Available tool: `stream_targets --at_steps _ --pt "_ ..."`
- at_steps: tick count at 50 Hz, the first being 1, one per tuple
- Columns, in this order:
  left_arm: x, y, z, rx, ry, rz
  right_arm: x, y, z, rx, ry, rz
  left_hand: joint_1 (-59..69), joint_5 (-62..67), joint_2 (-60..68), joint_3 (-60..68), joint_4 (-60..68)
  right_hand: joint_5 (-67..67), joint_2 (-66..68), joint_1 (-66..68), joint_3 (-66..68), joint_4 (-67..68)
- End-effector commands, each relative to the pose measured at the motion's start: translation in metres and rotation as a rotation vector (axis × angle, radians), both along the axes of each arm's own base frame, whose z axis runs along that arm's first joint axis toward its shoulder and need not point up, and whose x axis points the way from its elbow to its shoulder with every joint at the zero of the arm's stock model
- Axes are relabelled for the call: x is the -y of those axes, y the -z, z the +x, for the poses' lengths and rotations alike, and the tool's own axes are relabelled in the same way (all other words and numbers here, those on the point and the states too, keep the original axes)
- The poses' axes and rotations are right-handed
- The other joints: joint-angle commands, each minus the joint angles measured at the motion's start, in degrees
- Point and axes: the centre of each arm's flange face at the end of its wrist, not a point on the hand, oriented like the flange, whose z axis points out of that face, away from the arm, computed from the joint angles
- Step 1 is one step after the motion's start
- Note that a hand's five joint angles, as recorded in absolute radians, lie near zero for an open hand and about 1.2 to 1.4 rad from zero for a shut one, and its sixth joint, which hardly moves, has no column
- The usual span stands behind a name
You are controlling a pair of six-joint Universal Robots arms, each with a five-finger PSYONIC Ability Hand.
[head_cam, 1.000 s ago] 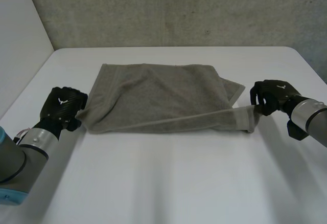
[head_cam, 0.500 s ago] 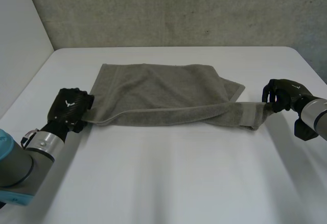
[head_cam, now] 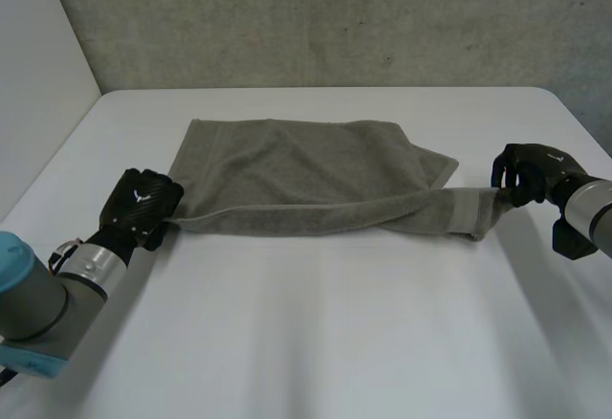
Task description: Fold the towel.
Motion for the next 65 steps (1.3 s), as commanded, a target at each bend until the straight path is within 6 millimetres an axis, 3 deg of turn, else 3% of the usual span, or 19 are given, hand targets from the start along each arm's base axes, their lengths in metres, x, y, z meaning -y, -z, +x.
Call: stream_targets --at_steps 1,4,5,7,12,15,25,32,37,40,42,44,47,55,61,65 --pt "0.000 -0.035 0.006 -0.011 -0.031 0.041 -0.007 -0.030 0.001 -0.030 -0.021 -0.079 2.1 1.8 2.2 1.3 2.3 2.9 4.1 3.3 3.4 3.3" --pt "-0.005 -0.051 0.009 -0.023 -0.041 0.061 -0.011 -0.040 0.002 -0.059 -0.038 -0.108 2.1 1.8 2.2 1.3 2.3 2.9 4.1 3.3 3.4 3.3" --pt "-0.005 -0.051 0.009 -0.024 -0.041 0.061 -0.017 -0.051 0.002 -0.089 -0.053 -0.135 2.1 1.8 2.2 1.3 2.3 2.9 4.1 3.3 3.4 3.3" --pt "-0.011 -0.070 0.014 -0.060 -0.057 0.064 -0.024 -0.061 0.002 -0.125 -0.072 -0.158 2.1 1.8 2.2 1.3 2.3 2.9 4.1 3.3 3.4 3.3" --pt "-0.027 -0.094 0.018 -0.139 -0.064 0.065 -0.058 -0.098 0.003 -0.247 -0.115 -0.229 2.1 1.8 2.2 1.3 2.3 2.9 4.1 3.3 3.4 3.3" --pt "-0.038 -0.109 0.020 -0.168 -0.066 0.043 -0.067 -0.106 0.003 -0.271 -0.125 -0.245 2.1 1.8 2.2 1.3 2.3 2.9 4.1 3.3 3.4 3.3" --pt "-0.072 -0.153 0.032 -0.229 -0.088 -0.014 -0.134 -0.146 0.005 -0.493 -0.212 -0.378 2.1 1.8 2.2 1.3 2.3 2.9 4.1 3.3 3.4 3.3" --pt "-0.081 -0.168 0.038 -0.251 -0.077 -0.004 -0.144 -0.166 -0.002 -0.583 -0.182 -0.473 2.1 1.8 2.2 1.3 2.3 2.9 4.1 3.3 3.4 3.3" --pt "-0.078 -0.163 0.040 -0.251 -0.070 0.016 -0.140 -0.162 -0.004 -0.592 -0.178 -0.464 2.1 1.8 2.2 1.3 2.3 2.9 4.1 3.3 3.4 3.3" --pt "-0.077 -0.159 0.039 -0.250 -0.071 0.033 -0.131 -0.149 -0.005 -0.589 -0.192 -0.413 2.1 1.8 2.2 1.3 2.3 2.9 4.1 3.3 3.4 3.3" --pt "-0.063 -0.140 0.041 -0.249 -0.085 0.102 -0.125 -0.140 -0.005 -0.591 -0.206 -0.386 2.1 1.8 2.2 1.3 2.3 2.9 4.1 3.3 3.4 3.3" --pt "-0.054 -0.132 0.043 -0.249 -0.094 0.124 -0.113 -0.125 -0.004 -0.602 -0.235 -0.342 2.1 1.8 2.2 1.3 2.3 2.9 4.1 3.3 3.4 3.3" --pt "-0.038 -0.119 0.043 -0.251 -0.095 0.164 -0.107 -0.118 -0.004 -0.610 -0.244 -0.327 2.1 1.8 2.2 1.3 2.3 2.9 4.1 3.3 3.4 3.3" --pt "-0.001 -0.084 0.031 -0.250 -0.068 0.272 -0.047 -0.061 -0.006 -0.595 -0.276 -0.195 2.1 1.8 2.2 1.3 2.3 2.9 4.1 3.3 3.4 3.3" --pt "0.032 -0.067 0.012 -0.235 -0.078 0.281 -0.024 -0.040 0.011 -0.575 -0.305 -0.181 2.1 1.8 2.2 1.3 2.3 2.9 4.1 3.3 3.4 3.3" --pt "0.048 -0.060 0.006 -0.227 -0.097 0.282 0.004 -0.026 0.017 -0.558 -0.250 -0.181 2.1 1.8 2.2 1.3 2.3 2.9 4.1 3.3 3.4 3.3"
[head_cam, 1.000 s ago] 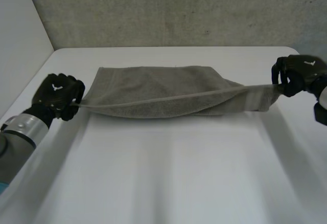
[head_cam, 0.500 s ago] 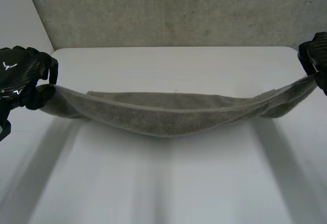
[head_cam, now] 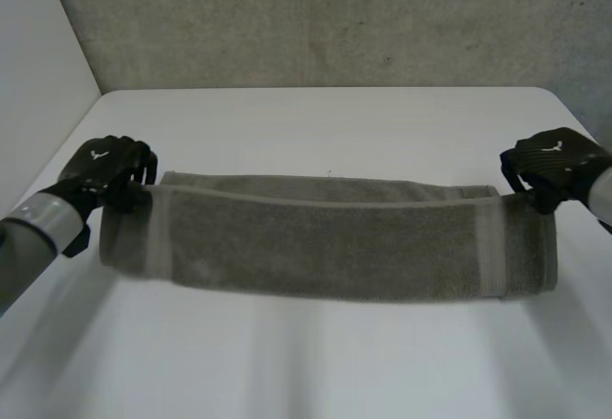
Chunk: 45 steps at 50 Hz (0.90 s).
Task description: Fold the towel.
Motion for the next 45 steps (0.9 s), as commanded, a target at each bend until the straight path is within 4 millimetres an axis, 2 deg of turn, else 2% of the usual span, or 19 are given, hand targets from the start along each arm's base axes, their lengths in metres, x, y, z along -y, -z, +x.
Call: stream_targets --at_steps 1,4,6,10,12,20,28,37,43,44,45 --pt "0.035 0.015 -0.017 0.020 -0.027 0.002 0.044 0.023 0.012 0.033 0.055 -0.019 2.1 1.8 2.0 0.9 2.3 2.7 3.2 3.3 3.2 3.3" --pt "0.049 0.020 -0.027 0.022 -0.019 -0.006 0.053 0.026 0.016 0.039 0.061 -0.034 2.1 1.8 2.0 0.9 2.3 2.7 3.2 3.3 3.2 3.3" --pt "0.055 0.022 -0.031 0.023 -0.017 -0.009 0.065 0.031 0.027 0.049 0.051 -0.052 2.1 1.8 2.0 0.9 2.3 2.7 3.2 3.3 3.2 3.3" --pt "0.072 0.032 -0.039 0.032 -0.036 0.002 0.077 0.036 0.035 0.049 0.049 -0.073 2.1 1.8 2.0 0.9 2.3 2.7 3.2 3.3 3.2 3.3" --pt "0.077 0.034 -0.041 0.034 -0.041 0.003 0.088 0.041 0.041 0.042 0.056 -0.093 2.1 1.8 2.0 0.9 2.3 2.7 3.2 3.3 3.2 3.3" --pt "0.090 0.050 -0.053 0.064 -0.036 -0.006 0.106 0.051 0.055 0.038 0.056 -0.133 2.1 1.8 2.0 0.9 2.3 2.7 3.2 3.3 3.2 3.3" --pt "0.101 0.051 -0.054 0.067 -0.070 -0.036 0.118 0.053 0.055 0.028 0.099 -0.165 2.1 1.8 2.0 0.9 2.3 2.7 3.2 3.3 3.2 3.3" --pt "0.108 0.042 -0.055 0.062 -0.095 -0.074 0.122 0.054 0.053 0.025 0.112 -0.173 2.1 1.8 2.0 0.9 2.3 2.7 3.2 3.3 3.2 3.3" --pt "0.109 0.043 -0.055 0.061 -0.098 -0.075 0.122 0.061 0.054 0.023 0.112 -0.163 2.1 1.8 2.0 0.9 2.3 2.7 3.2 3.3 3.2 3.3" --pt "0.107 0.044 -0.056 0.060 -0.095 -0.070 0.123 0.062 0.053 0.020 0.123 -0.160 2.1 1.8 2.0 0.9 2.3 -3.9 -3.4 -3.3 -3.4 -3.3" --pt "0.105 0.045 -0.058 0.064 -0.088 -0.067 0.123 0.062 0.053 0.020 0.123 -0.160 2.1 1.8 2.0 0.9 2.3 -3.9 -3.5 -3.4 -3.4 -3.4"
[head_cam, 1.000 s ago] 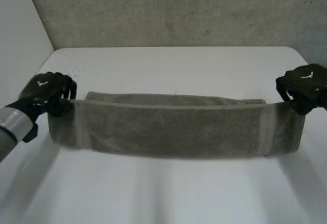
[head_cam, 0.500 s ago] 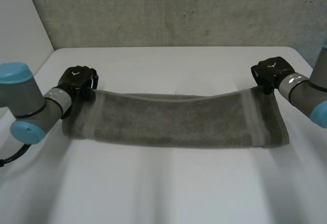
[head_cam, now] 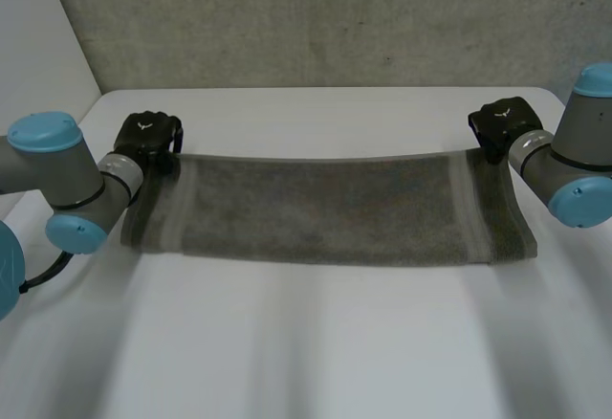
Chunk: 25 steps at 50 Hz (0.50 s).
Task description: Fold the towel.
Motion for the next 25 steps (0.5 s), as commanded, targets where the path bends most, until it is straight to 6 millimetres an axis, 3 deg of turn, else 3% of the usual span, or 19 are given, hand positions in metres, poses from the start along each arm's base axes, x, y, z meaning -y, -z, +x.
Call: stream_targets --at_steps 1,2,3,4,5,6,7,8,13,15,16,18,19,21,25 --pt "-0.004 0.003 -0.004 0.002 0.007 0.009 0.000 0.007 -0.001 -0.008 0.026 0.015 2.1 1.8 2.0 0.8 2.3 -31.6 -31.1 -31.3 -31.1 -31.1" --pt "-0.008 0.003 -0.009 0.005 0.016 0.013 0.000 0.008 -0.002 -0.013 0.042 0.020 2.1 1.8 2.0 0.8 2.3 -53.2 -52.7 -52.9 -52.7 -52.7" --pt "-0.012 0.004 -0.014 0.006 0.025 0.017 0.000 0.008 -0.002 -0.013 0.042 0.020 -17.2 -17.5 -17.3 -18.5 -17.0 -53.4 -52.9 -53.1 -52.9 -52.9" --pt "-0.012 0.004 -0.014 0.006 0.025 0.017 -0.001 0.006 -0.003 -0.013 0.048 0.019 -17.4 -17.7 -17.5 -18.7 -17.2 -64.5 -64.1 -64.2 -64.1 -64.0" --pt "-0.017 0.004 -0.019 0.010 0.030 0.024 -0.001 0.006 -0.003 -0.013 0.049 0.019 -43.9 -44.2 -44.0 -45.2 -43.7 -64.7 -64.2 -64.3 -64.2 -64.1" --pt "-0.017 0.004 -0.019 0.010 0.030 0.024 -0.002 0.004 -0.002 -0.014 0.052 0.021 -44.2 -44.4 -44.2 -45.5 -44.0 -67.3 -66.8 -66.9 -66.8 -66.7" --pt "-0.020 -0.001 -0.021 0.011 0.024 0.021 -0.005 0.000 -0.001 -0.011 0.048 0.023 -58.8 -59.1 -58.9 -60.1 -58.6 -67.3 -66.8 -66.9 -66.8 -66.7" --pt "-0.022 -0.009 -0.022 0.010 0.012 0.012 -0.005 0.000 -0.001 -0.011 0.048 0.023 -61.8 -62.1 -61.9 -63.1 -61.6 -67.3 -66.8 -66.9 -66.8 -66.7" --pt "-0.033 -0.030 -0.016 0.015 -0.046 0.000 -0.019 -0.030 0.002 0.038 0.039 0.021 -62.7 -62.9 -62.8 -64.0 -62.5 -67.3 -66.8 -66.9 -66.8 -66.7" --pt "-0.039 -0.040 -0.012 0.011 -0.059 -0.005 -0.036 -0.053 -0.001 0.067 0.028 0.002 -62.4 -62.6 -62.4 -63.6 -62.1 -67.3 -66.8 -66.9 -66.8 -66.7" --pt "-0.047 -0.051 -0.009 0.004 -0.064 -0.009 -0.036 -0.053 -0.001 0.067 0.028 0.002 -62.0 -62.3 -62.1 -63.3 -61.8 -67.3 -66.8 -66.9 -66.8 -66.7" --pt "-0.056 -0.060 -0.005 0.001 -0.067 -0.017 -0.054 -0.073 -0.003 0.084 0.018 -0.055 -61.8 -62.1 -61.9 -63.1 -61.6 -67.3 -66.8 -66.9 -66.8 -66.7" --pt "-0.066 -0.068 -0.002 -0.003 -0.069 -0.026 -0.054 -0.073 -0.003 0.084 0.018 -0.055 -61.7 -61.9 -61.7 -63.0 -61.4 -67.3 -66.8 -66.9 -66.8 -66.7" --pt "-0.075 -0.075 0.002 -0.006 -0.070 -0.038 -0.076 -0.078 -0.007 0.088 0.015 -0.081 -61.5 -61.8 -61.6 -62.8 -61.3 -67.3 -66.8 -66.9 -66.8 -66.7" --pt "-0.096 -0.081 0.005 -0.015 -0.064 -0.057 -0.099 -0.075 -0.011 0.084 0.015 -0.074 -61.3 -61.6 -61.4 -62.6 -61.1 -67.3 -66.8 -66.9 -66.8 -66.7"
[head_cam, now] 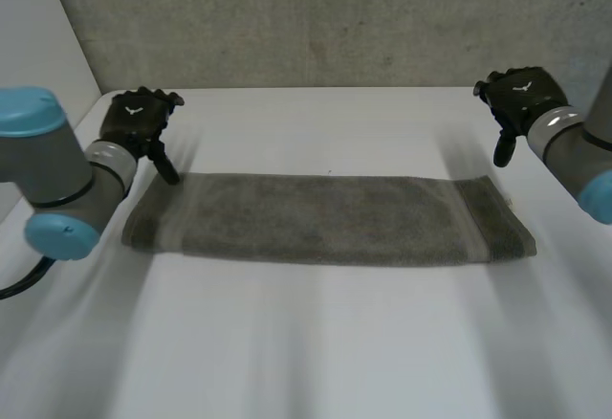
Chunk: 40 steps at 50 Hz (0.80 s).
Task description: Fold the towel.
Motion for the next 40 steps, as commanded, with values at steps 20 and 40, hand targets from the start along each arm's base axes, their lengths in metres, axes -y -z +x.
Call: stream_targets --at_steps 20,40 --pt "-0.110 0.004 0.026 -0.041 0.000 -0.119 -0.083 0.089 -0.034 -0.030 0.016 0.213 -2.2 -0.4 -2.0 -1.6 -2.1 1.3 0.7 1.3 0.6 0.1" --pt "-0.110 0.009 0.026 -0.040 -0.001 -0.108 -0.046 0.108 -0.075 -0.088 0.148 0.188 -2.8 -1.0 -2.7 -2.2 -2.8 66.5 65.9 66.5 65.8 65.3"
